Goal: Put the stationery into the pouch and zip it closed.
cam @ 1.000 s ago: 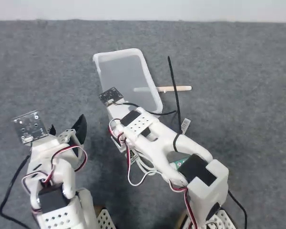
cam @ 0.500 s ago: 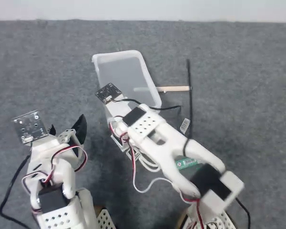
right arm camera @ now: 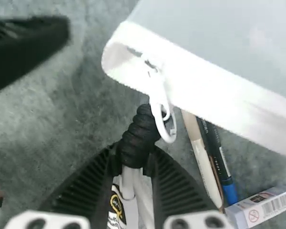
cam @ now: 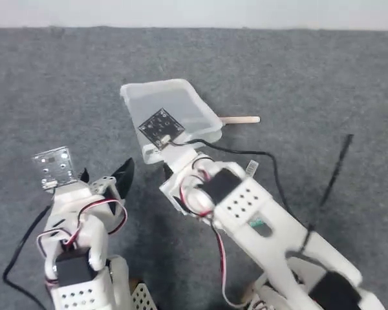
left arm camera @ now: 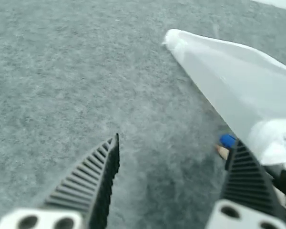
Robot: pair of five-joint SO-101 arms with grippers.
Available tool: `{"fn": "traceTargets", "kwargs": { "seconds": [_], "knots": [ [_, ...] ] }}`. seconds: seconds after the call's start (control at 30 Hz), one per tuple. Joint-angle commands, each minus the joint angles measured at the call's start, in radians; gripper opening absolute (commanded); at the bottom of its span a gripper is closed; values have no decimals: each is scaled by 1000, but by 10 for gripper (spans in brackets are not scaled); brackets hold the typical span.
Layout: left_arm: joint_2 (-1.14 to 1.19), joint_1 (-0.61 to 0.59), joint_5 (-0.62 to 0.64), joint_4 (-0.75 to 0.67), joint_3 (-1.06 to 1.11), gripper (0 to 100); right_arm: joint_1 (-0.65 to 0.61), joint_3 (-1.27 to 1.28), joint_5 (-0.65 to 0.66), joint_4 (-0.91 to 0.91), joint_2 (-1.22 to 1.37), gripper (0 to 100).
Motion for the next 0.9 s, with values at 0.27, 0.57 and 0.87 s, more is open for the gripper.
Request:
{"fn": "traceTargets", "kwargs": {
  "seconds": [0.27,0.57,0.87],
  "knots": [
    [-14,121,-2,12,-84,341,7,61,52,-41,-189,7],
    [-11,189,28,-43,-64,341,-30,94,58,-39,-200,7],
    [-8,189,15,-100,-8,338,-36,95,58,-18,-202,7]
  ]
}}
